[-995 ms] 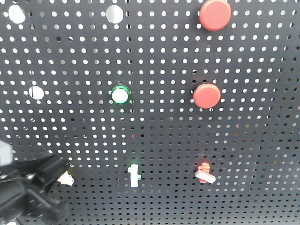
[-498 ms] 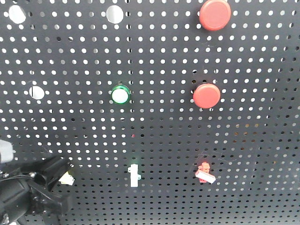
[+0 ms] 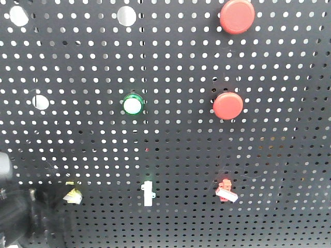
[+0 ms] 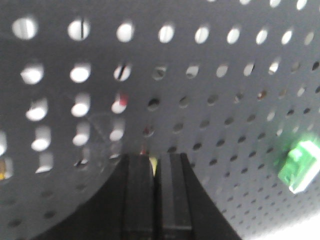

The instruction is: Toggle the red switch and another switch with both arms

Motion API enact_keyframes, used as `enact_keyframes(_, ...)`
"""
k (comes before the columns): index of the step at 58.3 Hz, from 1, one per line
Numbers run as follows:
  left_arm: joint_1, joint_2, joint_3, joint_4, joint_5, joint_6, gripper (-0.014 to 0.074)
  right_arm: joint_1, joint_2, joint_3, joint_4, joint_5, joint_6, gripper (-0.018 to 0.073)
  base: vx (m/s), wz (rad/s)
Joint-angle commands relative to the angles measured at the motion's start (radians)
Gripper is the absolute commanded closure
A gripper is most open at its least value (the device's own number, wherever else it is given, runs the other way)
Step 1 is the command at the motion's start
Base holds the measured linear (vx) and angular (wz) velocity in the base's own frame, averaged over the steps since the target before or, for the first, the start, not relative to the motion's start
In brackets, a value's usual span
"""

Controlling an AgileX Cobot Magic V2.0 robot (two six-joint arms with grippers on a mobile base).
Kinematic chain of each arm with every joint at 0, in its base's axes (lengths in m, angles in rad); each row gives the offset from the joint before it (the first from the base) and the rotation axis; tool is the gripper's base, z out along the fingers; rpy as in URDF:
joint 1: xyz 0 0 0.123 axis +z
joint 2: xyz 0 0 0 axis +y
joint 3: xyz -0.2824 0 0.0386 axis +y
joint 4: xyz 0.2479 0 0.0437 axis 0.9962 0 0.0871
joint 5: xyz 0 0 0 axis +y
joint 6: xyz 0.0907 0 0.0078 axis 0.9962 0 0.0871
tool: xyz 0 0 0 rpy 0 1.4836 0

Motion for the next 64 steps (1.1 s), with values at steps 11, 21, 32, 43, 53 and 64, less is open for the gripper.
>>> enact_keyframes(11,-0.005,-0.026,-0.016,-0.027,0.152,-0.009,0.0594,-0.005,0.011,-0.034,-0.009,-0.088,-0.005,0.0566,0.00,0.00)
enact_keyframes(21,-0.005,-0.038,-0.016,-0.027,0.167,-0.009,0.0594,-0.005,0.011,-0.034,-0.009,-0.088,-0.006,0.0566,0.00,0.00)
enact_keyframes(32,-0.005,-0.151,-0.016,0.004,0.163,0.026,0.0594,-0.005,0.011,-0.034,-0.006,-0.104,-0.003,0.0566,0.00,0.00)
enact_keyframes(43,-0.005,-0.323,-0.016,0.044,0.168,0.044,0.0594,-0.003,0.029,-0.034,-0.008,-0.097,0.059,0.0566,0.00,0.00)
enact_keyframes(53,-0.005,-0.430,-0.016,0.094,0.184,0.044,0.0594,0.008,0.081,-0.034,-0.078,-0.158,0.200,0.0566,0.00,0.00)
enact_keyframes(64,-0.005,-0.498,-0.016,0.096,0.185,0.044,0.0594,0.175,0.202,-0.034,-0.393,-0.308,0.355,0.0566,0.00,0.00)
